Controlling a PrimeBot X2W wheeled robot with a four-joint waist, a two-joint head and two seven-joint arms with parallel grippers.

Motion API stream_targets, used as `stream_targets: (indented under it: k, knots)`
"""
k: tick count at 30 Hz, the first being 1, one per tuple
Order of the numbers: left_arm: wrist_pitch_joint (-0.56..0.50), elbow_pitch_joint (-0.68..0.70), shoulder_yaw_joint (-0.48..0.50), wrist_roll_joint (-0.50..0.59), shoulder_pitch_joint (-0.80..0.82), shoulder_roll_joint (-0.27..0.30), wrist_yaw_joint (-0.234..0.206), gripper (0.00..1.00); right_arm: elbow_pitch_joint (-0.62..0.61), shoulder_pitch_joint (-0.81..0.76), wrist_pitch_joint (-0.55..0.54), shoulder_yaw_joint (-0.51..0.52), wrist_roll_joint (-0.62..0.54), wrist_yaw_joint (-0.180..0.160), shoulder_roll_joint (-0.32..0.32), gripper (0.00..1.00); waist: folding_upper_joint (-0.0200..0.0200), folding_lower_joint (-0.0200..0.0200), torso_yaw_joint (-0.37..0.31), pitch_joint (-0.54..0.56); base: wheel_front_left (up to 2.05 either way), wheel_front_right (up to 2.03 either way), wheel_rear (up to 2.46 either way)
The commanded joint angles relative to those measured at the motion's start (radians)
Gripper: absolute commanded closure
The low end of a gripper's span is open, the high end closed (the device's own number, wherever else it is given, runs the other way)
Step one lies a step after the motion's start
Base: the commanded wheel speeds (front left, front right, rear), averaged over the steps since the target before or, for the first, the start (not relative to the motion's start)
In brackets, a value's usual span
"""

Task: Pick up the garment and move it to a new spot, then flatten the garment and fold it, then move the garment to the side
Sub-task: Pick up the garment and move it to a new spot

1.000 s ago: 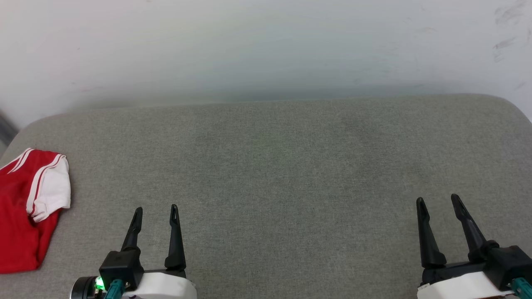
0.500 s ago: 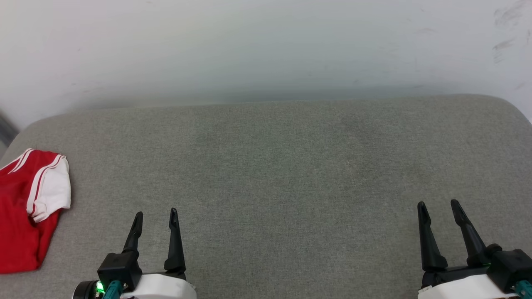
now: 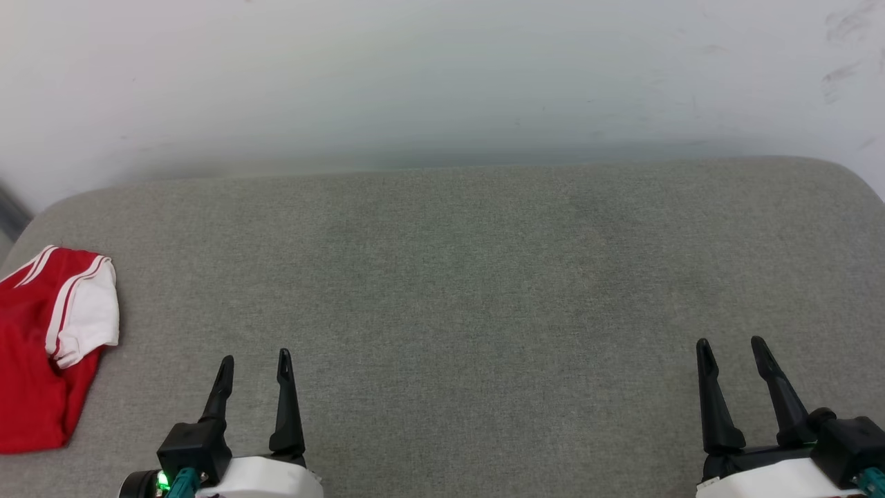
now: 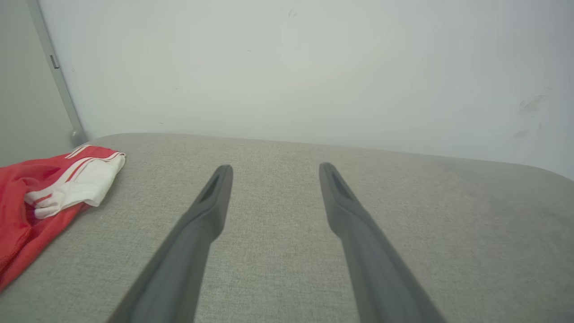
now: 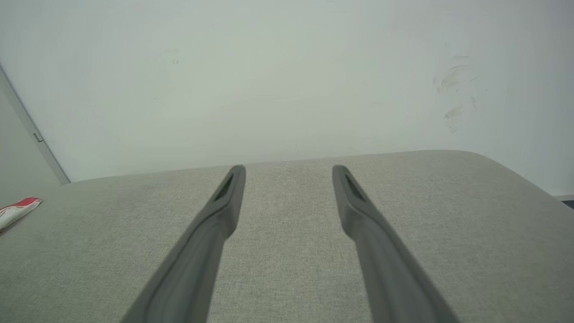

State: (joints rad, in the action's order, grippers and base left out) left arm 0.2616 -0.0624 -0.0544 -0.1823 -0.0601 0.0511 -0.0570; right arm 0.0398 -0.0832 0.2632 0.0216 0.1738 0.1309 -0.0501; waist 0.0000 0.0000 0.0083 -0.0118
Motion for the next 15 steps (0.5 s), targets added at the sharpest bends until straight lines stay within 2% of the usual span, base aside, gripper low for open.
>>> stream_targets:
  k: [1,8,15]
  knots:
    - [0.005,-0.001,0.004,-0.002,0.002,-0.001,-0.004,0.00,0.001,-0.009,0.002,0.002,-0.005,0.000,0.000,0.00,0.0000,0.0000,0.002,0.000,0.00,0.00,0.00]
    - [0.004,0.005,0.013,0.006,0.011,-0.001,-0.015,0.00,-0.010,-0.008,0.002,-0.007,-0.014,0.000,0.000,0.00,0.0000,0.0000,0.032,-0.004,0.00,0.00,0.00]
    - [0.004,0.011,0.022,0.011,0.016,-0.001,-0.031,0.00,-0.022,-0.009,0.002,-0.018,-0.035,0.000,0.000,0.00,0.0000,0.0000,0.101,-0.011,0.00,0.00,0.00]
